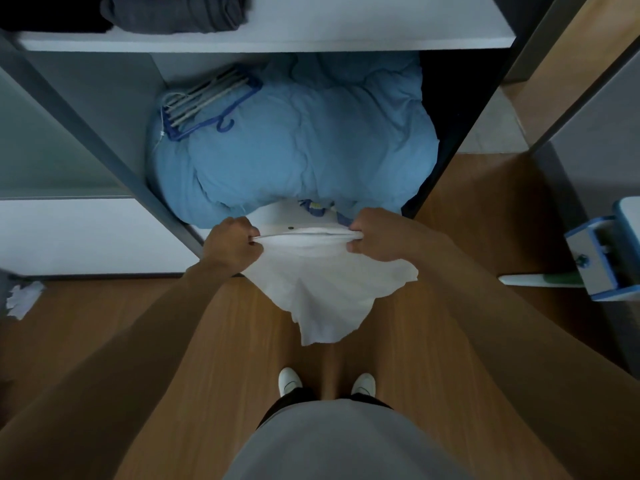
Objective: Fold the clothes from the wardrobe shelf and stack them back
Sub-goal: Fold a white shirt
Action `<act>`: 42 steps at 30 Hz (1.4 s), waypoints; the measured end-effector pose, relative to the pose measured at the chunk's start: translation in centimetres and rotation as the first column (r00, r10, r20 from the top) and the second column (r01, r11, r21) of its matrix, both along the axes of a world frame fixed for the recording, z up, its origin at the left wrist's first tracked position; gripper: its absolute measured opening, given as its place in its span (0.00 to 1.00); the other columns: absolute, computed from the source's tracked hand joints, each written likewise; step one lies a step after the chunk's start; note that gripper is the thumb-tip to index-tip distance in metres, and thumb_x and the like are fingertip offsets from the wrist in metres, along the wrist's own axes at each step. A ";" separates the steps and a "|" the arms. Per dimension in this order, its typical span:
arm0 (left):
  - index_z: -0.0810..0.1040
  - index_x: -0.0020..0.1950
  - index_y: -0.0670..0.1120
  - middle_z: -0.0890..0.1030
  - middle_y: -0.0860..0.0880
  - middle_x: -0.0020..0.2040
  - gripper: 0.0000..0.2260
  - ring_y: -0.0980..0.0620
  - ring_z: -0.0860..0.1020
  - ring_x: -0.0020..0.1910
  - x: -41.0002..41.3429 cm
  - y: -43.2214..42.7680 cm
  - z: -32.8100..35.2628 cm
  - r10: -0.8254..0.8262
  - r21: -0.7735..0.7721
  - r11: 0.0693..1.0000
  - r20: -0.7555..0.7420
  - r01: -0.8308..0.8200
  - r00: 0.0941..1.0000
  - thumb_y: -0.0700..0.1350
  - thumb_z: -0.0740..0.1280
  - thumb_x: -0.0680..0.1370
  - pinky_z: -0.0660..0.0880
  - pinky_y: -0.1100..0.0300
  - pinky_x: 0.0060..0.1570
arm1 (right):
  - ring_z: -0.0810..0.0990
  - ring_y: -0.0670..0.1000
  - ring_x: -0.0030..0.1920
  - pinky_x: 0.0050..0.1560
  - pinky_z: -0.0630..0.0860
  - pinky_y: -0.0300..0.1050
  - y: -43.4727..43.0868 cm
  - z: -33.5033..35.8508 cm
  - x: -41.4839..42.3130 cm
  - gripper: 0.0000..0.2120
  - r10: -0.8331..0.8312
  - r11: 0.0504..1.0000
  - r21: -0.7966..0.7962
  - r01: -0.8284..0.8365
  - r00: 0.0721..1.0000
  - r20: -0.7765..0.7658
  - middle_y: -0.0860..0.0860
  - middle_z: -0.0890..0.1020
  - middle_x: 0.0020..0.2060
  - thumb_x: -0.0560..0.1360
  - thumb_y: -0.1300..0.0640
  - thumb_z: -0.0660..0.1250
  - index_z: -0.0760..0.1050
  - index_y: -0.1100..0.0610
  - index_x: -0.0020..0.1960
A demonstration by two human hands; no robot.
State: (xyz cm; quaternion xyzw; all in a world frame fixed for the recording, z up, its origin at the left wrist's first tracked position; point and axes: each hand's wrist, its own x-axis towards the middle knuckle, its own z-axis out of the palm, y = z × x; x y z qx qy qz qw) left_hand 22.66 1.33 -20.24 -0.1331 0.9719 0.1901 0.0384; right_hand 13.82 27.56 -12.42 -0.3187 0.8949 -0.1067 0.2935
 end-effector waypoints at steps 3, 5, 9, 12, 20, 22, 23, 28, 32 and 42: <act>0.85 0.47 0.39 0.83 0.42 0.49 0.08 0.39 0.76 0.49 0.3 1.5 0.0 -0.046 -0.096 0.995 -0.070 0.039 0.996 0.36 0.67 0.72 0.72 0.50 0.49 | 0.74 0.51 0.43 0.41 0.71 0.41 0.1 -0.8 0.2 0.05 0.008 0.979 0.203 0.001 0.999 -0.043 0.50 0.71 0.38 0.78 0.64 0.60 0.73 0.63 0.45; 0.84 0.43 0.40 0.82 0.42 0.45 0.06 0.38 0.77 0.46 0.4 2.6 0.4 -0.054 -0.081 0.996 -0.103 0.045 0.993 0.36 0.68 0.71 0.72 0.50 0.47 | 0.71 0.49 0.36 0.34 0.69 0.40 0.3 -1.5 0.4 0.08 -0.030 0.980 0.195 0.041 0.998 -0.059 0.50 0.70 0.36 0.77 0.65 0.60 0.70 0.60 0.38; 0.68 0.30 0.46 0.73 0.48 0.30 0.11 0.40 0.75 0.36 0.7 3.1 0.8 0.015 -0.066 0.998 -0.049 -0.018 0.999 0.38 0.65 0.71 0.71 0.54 0.37 | 0.68 0.48 0.33 0.32 0.62 0.41 0.7 -3.1 0.2 0.16 -0.128 0.991 0.028 0.128 0.992 0.013 0.50 0.68 0.33 0.74 0.68 0.60 0.61 0.58 0.31; 0.64 0.28 0.49 0.70 0.50 0.28 0.15 0.41 0.74 0.35 0.9 2.9 0.7 0.066 -0.045 0.997 -0.027 -0.067 0.997 0.39 0.64 0.73 0.70 0.55 0.36 | 0.68 0.52 0.34 0.35 0.60 0.44 1.1 -3.7 0.5 0.12 -0.198 0.967 -0.145 0.211 0.975 0.097 0.52 0.66 0.31 0.71 0.69 0.59 0.64 0.59 0.32; 0.73 0.33 0.42 0.74 0.42 0.31 0.07 0.41 0.74 0.35 0.4 3.5 -0.1 0.162 0.141 0.977 0.002 -0.161 0.987 0.38 0.63 0.71 0.69 0.55 0.35 | 0.74 0.42 0.28 0.30 0.66 0.38 0.9 -3.2 1.7 0.14 -0.124 0.958 -0.253 0.134 0.991 0.057 0.45 0.76 0.28 0.72 0.41 0.72 0.76 0.50 0.38; 0.78 0.36 0.41 0.77 0.41 0.33 0.07 0.41 0.76 0.36 0.2 3.5 -0.1 0.156 0.221 0.964 -0.002 -0.151 0.988 0.39 0.62 0.72 0.71 0.54 0.36 | 0.73 0.40 0.25 0.28 0.64 0.35 0.9 -3.0 1.5 0.09 -0.096 0.952 -0.283 0.115 0.992 0.082 0.44 0.75 0.28 0.76 0.47 0.71 0.80 0.52 0.42; 0.79 0.37 0.41 0.77 0.42 0.33 0.07 0.44 0.76 0.36 0.0 3.6 0.0 0.158 0.280 0.949 -0.016 -0.147 0.987 0.39 0.62 0.71 0.71 0.56 0.36 | 0.73 0.39 0.25 0.28 0.63 0.33 0.9 -2.8 1.4 0.09 -0.082 0.949 -0.293 0.114 0.990 0.117 0.44 0.76 0.29 0.77 0.49 0.70 0.81 0.54 0.45; 0.85 0.46 0.45 0.85 0.47 0.47 0.11 0.51 0.82 0.48 -1.6 4.4 1.0 0.262 0.740 0.644 0.026 -0.195 0.965 0.33 0.65 0.78 0.77 0.64 0.51 | 0.74 0.42 0.31 0.35 0.66 0.38 0.8 -2.0 1.6 0.08 0.002 0.954 -0.293 0.066 0.975 0.224 0.46 0.78 0.33 0.80 0.51 0.67 0.79 0.47 0.42; 0.79 0.60 0.51 0.81 0.50 0.60 0.15 0.50 0.81 0.58 -1.8 6.1 1.3 0.222 0.971 0.206 0.075 -0.122 0.972 0.34 0.66 0.80 0.79 0.63 0.49 | 0.76 0.46 0.37 0.39 0.68 0.42 0.7 -1.8 1.7 0.08 -0.008 0.951 -0.298 0.084 0.969 0.247 0.54 0.81 0.39 0.81 0.50 0.65 0.80 0.51 0.47; 0.81 0.61 0.53 0.83 0.43 0.56 0.13 0.44 0.80 0.56 -0.3 8.9 -0.6 0.175 0.854 0.438 0.228 -0.282 0.958 0.49 0.58 0.84 0.77 0.48 0.59 | 0.73 0.49 0.35 0.39 0.66 0.45 0.2 -0.6 1.3 0.20 -0.126 0.911 -0.368 0.188 0.974 0.187 0.53 0.74 0.35 0.81 0.48 0.64 0.75 0.67 0.47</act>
